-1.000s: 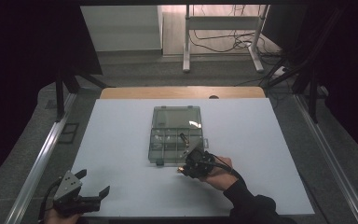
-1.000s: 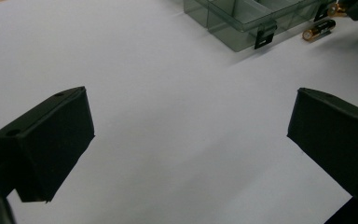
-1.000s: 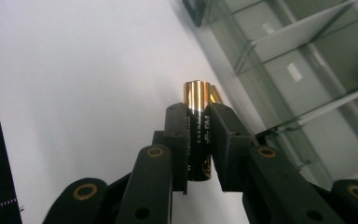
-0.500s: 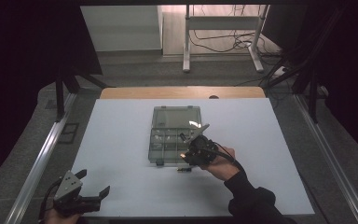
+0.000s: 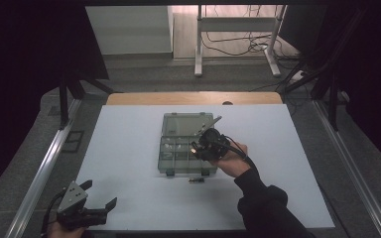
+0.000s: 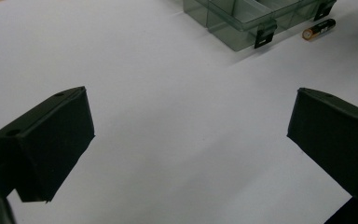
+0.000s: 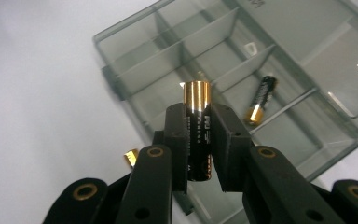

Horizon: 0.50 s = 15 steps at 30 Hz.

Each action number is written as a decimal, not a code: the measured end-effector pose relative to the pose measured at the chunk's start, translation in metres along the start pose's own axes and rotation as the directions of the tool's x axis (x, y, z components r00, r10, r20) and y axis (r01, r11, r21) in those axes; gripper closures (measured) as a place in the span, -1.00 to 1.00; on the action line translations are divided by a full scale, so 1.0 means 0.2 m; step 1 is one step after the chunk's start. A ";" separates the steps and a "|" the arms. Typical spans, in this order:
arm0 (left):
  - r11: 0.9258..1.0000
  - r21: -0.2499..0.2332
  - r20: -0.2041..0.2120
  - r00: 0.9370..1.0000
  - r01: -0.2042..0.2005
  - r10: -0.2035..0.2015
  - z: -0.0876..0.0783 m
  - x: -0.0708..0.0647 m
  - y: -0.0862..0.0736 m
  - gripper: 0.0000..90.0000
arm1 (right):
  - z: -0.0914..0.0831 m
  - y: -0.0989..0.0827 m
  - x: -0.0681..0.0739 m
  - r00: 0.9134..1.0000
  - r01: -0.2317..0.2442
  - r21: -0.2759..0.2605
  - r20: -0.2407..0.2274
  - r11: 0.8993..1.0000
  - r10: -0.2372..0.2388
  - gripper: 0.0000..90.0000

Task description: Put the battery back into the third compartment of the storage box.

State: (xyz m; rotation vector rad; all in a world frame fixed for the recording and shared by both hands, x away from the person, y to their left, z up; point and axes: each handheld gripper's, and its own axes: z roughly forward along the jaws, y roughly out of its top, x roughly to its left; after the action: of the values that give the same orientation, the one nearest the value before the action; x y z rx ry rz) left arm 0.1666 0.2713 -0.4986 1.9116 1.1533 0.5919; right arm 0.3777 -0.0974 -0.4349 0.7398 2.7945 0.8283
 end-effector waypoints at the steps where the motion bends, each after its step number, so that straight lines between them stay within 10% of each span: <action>1: 1.000 0.000 0.000 1.000 0.000 0.000 0.00 0.00 0.00 -0.98 | 0.00 0.01 -0.01 1.000 -0.005 0.000 0.004 1.000 0.005 0.69; 15: 1.000 0.001 0.000 1.000 -0.001 0.001 0.00 0.00 0.00 -0.98 | 0.08 0.11 -0.12 0.995 -0.071 0.010 0.068 0.997 0.071 0.69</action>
State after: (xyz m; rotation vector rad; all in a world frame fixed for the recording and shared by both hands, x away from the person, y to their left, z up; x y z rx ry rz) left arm 0.1667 0.2713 -0.4985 1.9130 1.1526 0.5915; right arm 0.4119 -0.0864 -0.4373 0.8571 2.7304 0.7833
